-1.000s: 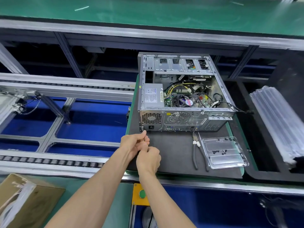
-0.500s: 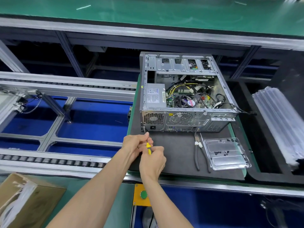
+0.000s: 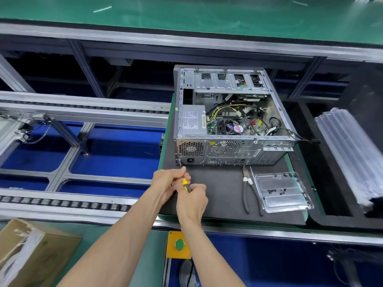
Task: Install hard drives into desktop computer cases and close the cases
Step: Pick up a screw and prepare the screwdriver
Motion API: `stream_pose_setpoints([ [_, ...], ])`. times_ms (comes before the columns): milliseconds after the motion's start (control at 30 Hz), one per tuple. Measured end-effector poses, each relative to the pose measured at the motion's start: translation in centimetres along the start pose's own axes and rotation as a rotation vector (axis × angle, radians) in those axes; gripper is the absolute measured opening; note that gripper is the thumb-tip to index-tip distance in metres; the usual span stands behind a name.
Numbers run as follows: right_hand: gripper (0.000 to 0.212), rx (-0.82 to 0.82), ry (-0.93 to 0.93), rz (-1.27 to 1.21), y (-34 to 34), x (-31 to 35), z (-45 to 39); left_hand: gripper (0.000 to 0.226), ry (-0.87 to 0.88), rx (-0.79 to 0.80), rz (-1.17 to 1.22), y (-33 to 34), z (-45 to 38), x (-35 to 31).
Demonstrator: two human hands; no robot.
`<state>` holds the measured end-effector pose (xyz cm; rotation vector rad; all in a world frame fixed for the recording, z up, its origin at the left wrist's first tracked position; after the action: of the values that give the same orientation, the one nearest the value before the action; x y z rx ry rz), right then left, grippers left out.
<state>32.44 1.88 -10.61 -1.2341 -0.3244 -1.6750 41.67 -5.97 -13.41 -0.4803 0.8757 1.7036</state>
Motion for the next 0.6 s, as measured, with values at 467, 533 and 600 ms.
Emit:
stream_pose_setpoints([
  [467, 0.051, 0.291, 0.414, -0.566, 3.1, -1.4, 0.8, 0.020, 0.005, -0.065, -0.007, -1.0, 0.3, 0.7],
  [533, 0.043, 0.197, 0.246, -0.224, 1.8, -1.1, 0.1, 0.017, 0.010, -0.038, 0.015, -0.3, 0.3, 0.6],
  [600, 0.028, 0.073, 0.017, 0.081, 0.6, -0.4, -0.3, 0.013, 0.009, -0.013, 0.064, 0.3, 0.3, 0.6],
])
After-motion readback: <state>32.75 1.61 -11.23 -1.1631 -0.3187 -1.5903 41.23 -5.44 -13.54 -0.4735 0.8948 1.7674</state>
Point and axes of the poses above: each hand's wrist, its own z-axis away from the middle knuckle, its own y-axis out of the palm, x = y × z, the point moved 6 cm from there along -z, towards the middle knuckle, and after that the axes turned 2 degrees about -z, right-handed, at the moved point
